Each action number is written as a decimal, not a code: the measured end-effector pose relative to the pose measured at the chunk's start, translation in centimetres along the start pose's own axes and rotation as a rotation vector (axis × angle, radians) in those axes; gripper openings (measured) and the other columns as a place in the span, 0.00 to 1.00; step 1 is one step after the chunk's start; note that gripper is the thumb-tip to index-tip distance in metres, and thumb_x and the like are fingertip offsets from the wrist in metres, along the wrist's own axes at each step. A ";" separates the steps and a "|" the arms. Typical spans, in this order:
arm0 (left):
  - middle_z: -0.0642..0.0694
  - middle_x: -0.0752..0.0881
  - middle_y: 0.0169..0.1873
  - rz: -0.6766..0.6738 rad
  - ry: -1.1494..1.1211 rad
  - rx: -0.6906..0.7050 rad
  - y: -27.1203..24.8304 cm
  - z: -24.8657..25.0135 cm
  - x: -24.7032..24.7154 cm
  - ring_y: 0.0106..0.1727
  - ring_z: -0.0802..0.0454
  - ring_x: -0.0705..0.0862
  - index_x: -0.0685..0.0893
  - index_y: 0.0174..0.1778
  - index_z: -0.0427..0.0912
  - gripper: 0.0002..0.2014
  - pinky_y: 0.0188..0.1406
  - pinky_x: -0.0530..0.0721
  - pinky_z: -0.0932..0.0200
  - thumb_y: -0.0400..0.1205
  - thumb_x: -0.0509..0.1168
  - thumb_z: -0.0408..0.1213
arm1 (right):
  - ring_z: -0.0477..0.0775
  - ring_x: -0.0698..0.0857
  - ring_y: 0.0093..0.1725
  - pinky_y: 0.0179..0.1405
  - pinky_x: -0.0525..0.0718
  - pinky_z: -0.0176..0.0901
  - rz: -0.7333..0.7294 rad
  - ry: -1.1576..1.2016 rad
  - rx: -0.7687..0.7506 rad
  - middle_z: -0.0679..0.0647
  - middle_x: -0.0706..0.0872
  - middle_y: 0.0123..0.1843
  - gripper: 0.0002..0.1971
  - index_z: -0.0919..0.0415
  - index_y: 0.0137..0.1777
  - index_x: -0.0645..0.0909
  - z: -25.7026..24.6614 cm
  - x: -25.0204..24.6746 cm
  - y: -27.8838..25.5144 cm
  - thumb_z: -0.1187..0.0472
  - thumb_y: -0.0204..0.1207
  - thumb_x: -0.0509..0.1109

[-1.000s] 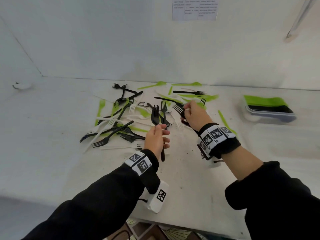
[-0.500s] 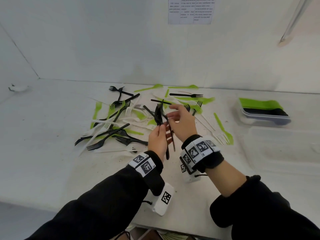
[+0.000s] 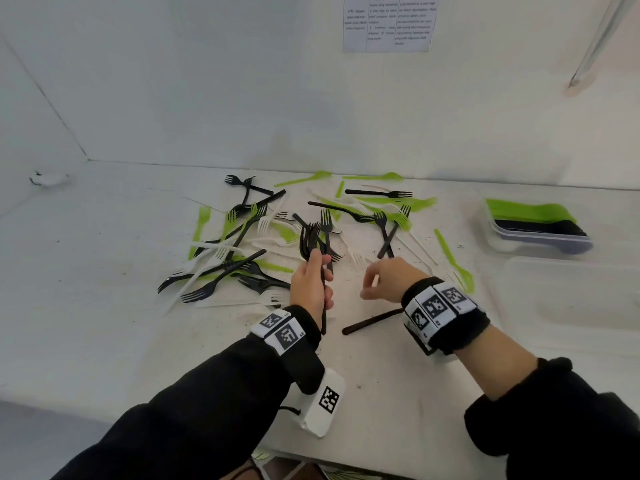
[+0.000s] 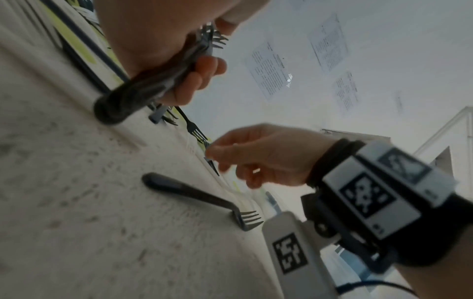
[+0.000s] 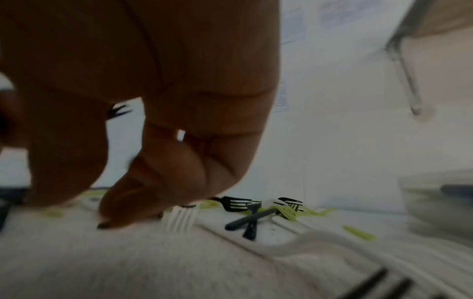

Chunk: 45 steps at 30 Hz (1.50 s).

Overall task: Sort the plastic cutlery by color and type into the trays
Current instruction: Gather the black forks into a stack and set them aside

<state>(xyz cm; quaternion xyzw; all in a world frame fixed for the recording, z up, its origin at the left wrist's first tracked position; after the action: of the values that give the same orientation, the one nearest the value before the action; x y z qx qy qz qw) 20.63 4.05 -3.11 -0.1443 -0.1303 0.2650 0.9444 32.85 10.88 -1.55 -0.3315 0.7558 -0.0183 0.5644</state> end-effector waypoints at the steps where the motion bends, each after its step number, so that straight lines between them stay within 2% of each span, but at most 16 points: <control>1: 0.49 0.71 0.29 0.001 0.011 0.001 -0.1 0.0 -0.1 0.21 0.57 0.62 0.78 0.45 0.46 0.13 0.20 0.62 0.62 0.87 0.51 0.46 | 0.47 0.82 0.42 0.46 0.78 0.37 -0.077 -0.037 0.026 0.48 0.84 0.41 0.13 0.57 0.57 0.80 -0.1 0.4 -0.4 0.51 0.78 0.68; 3: 0.48 0.71 0.30 -0.001 0.024 0.013 -0.3 0.0 -0.1 0.20 0.56 0.63 0.78 0.44 0.46 0.12 0.20 0.63 0.63 0.88 0.51 0.43 | 0.47 0.80 0.36 0.39 0.77 0.38 -0.150 -0.141 0.036 0.48 0.81 0.37 0.15 0.55 0.56 0.77 -0.6 0.9 -1.1 0.46 0.77 0.67; 7: 0.47 0.72 0.30 0.010 0.026 0.029 -0.8 0.0 -0.4 0.21 0.55 0.66 0.75 0.43 0.45 0.11 0.19 0.66 0.62 0.88 0.50 0.40 | 0.48 0.76 0.34 0.35 0.75 0.36 -0.118 -0.301 0.017 0.52 0.78 0.46 0.15 0.57 0.49 0.74 -1.1 1.3 -0.8 0.46 0.76 0.69; 11: 0.50 0.68 0.26 0.006 0.003 0.011 -0.8 -0.1 -1.3 0.19 0.58 0.62 0.75 0.43 0.45 0.11 0.14 0.62 0.66 0.87 0.51 0.42 | 0.54 0.79 0.45 0.47 0.79 0.43 0.081 -0.311 0.061 0.55 0.78 0.50 0.09 0.57 0.48 0.74 0.0 0.5 -0.7 0.51 0.80 0.64; 15: 0.50 0.68 0.25 -0.021 -0.007 -0.018 -0.5 0.2 -2.0 0.18 0.58 0.62 0.75 0.43 0.44 0.12 0.13 0.63 0.66 0.87 0.51 0.42 | 0.57 0.82 0.58 0.54 0.80 0.44 0.015 -0.417 0.197 0.57 0.81 0.62 0.20 0.63 0.64 0.77 1.6 1.0 -1.6 0.49 0.81 0.62; 18: 0.49 0.70 0.25 -0.073 -0.021 -0.066 -0.1 0.4 -2.2 0.16 0.58 0.62 0.76 0.44 0.43 0.13 0.14 0.63 0.66 0.88 0.50 0.43 | 0.57 0.81 0.64 0.61 0.79 0.43 -0.005 -0.435 0.247 0.58 0.81 0.65 0.20 0.64 0.66 0.76 1.7 1.6 -1.4 0.51 0.82 0.60; 22: 0.48 0.72 0.28 -0.161 0.000 -0.098 0.3 0.6 -2.7 0.19 0.56 0.65 0.78 0.46 0.42 0.15 0.17 0.65 0.65 0.88 0.48 0.43 | 0.59 0.79 0.67 0.62 0.77 0.43 0.065 -0.306 0.297 0.60 0.79 0.68 0.16 0.65 0.68 0.73 0.3 1.9 -1.2 0.62 0.81 0.60; 25: 0.47 0.75 0.31 -0.230 0.014 -0.102 0.4 0.8 -3.3 0.21 0.54 0.70 0.78 0.45 0.42 0.15 0.20 0.71 0.63 0.89 0.49 0.41 | 0.60 0.79 0.66 0.61 0.78 0.44 0.158 -0.182 0.346 0.63 0.77 0.67 0.16 0.67 0.68 0.72 -0.7 2.2 -1.2 0.65 0.81 0.60; 28: 0.47 0.78 0.33 -0.311 0.034 -0.101 0.7 0.9 -3.9 0.21 0.54 0.73 0.79 0.44 0.42 0.12 0.20 0.74 0.64 0.88 0.53 0.40 | 0.62 0.81 0.60 0.54 0.79 0.45 0.215 -0.086 0.376 0.64 0.76 0.66 0.14 0.67 0.65 0.71 -1.4 2.2 -1.2 0.66 0.80 0.60; 30: 0.47 0.78 0.33 -0.336 0.056 -0.093 1.1 0.9 -4.4 0.18 0.56 0.71 0.79 0.45 0.42 0.11 0.16 0.70 0.66 0.88 0.53 0.39 | 0.61 0.79 0.52 0.47 0.77 0.45 0.244 -0.054 0.375 0.65 0.77 0.64 0.10 0.66 0.60 0.73 -1.9 2.1 -1.3 0.65 0.80 0.61; 33: 0.47 0.76 0.28 -0.367 0.038 -0.118 1.6 0.7 -5.0 0.14 0.59 0.65 0.78 0.49 0.42 0.14 0.14 0.60 0.70 0.89 0.49 0.43 | 0.61 0.80 0.59 0.49 0.76 0.44 0.335 0.054 0.363 0.64 0.80 0.63 0.13 0.67 0.61 0.76 -2.7 1.6 -1.2 0.65 0.79 0.63; 35: 0.47 0.74 0.26 -0.366 0.019 -0.146 1.7 0.7 -5.5 0.13 0.58 0.63 0.78 0.49 0.44 0.16 0.15 0.58 0.71 0.88 0.47 0.48 | 0.61 0.81 0.60 0.48 0.73 0.41 0.449 0.183 0.334 0.63 0.82 0.60 0.12 0.65 0.60 0.78 -3.5 0.9 -0.7 0.64 0.79 0.64; 38: 0.47 0.74 0.26 -0.353 -0.005 -0.137 1.9 0.7 -6.1 0.13 0.58 0.64 0.77 0.48 0.45 0.17 0.15 0.61 0.70 0.89 0.46 0.48 | 0.59 0.81 0.58 0.50 0.73 0.41 0.601 0.373 0.262 0.57 0.81 0.50 0.09 0.63 0.58 0.79 -5.0 0.1 1.0 0.64 0.80 0.63; 40: 0.48 0.75 0.27 -0.344 0.000 -0.138 2.0 0.8 -6.3 0.15 0.58 0.67 0.77 0.46 0.44 0.17 0.17 0.66 0.67 0.89 0.47 0.46 | 0.60 0.81 0.59 0.50 0.74 0.42 0.663 0.462 0.246 0.58 0.81 0.50 0.10 0.63 0.59 0.78 -6.0 -0.4 2.7 0.62 0.80 0.63; 43: 0.47 0.75 0.29 -0.313 -0.041 -0.158 2.1 1.0 -6.7 0.15 0.58 0.68 0.73 0.44 0.42 0.13 0.16 0.68 0.67 0.89 0.49 0.43 | 0.61 0.81 0.62 0.56 0.77 0.44 0.614 0.454 0.293 0.61 0.83 0.60 0.18 0.64 0.64 0.76 -6.5 -0.7 6.3 0.57 0.78 0.67; 45: 0.46 0.75 0.30 -0.294 -0.066 -0.170 2.1 1.2 -6.9 0.15 0.57 0.66 0.68 0.42 0.42 0.12 0.14 0.65 0.68 0.89 0.49 0.42 | 0.62 0.82 0.60 0.54 0.79 0.46 0.511 0.277 0.314 0.61 0.84 0.58 0.16 0.66 0.62 0.77 -7.0 -0.6 8.4 0.57 0.78 0.67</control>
<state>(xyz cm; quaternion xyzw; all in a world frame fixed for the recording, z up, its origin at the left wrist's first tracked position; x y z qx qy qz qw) 13.60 2.35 -3.93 -0.1943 -0.2030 0.1167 0.9526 22.90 15.31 -1.86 -0.0345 0.8719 -0.0375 0.4871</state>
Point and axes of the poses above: each hand's wrist, its own y-axis towards the middle knuckle, its own x-axis out of the palm, z = x × y, the point moved 3 cm from there along y, towards the middle knuckle
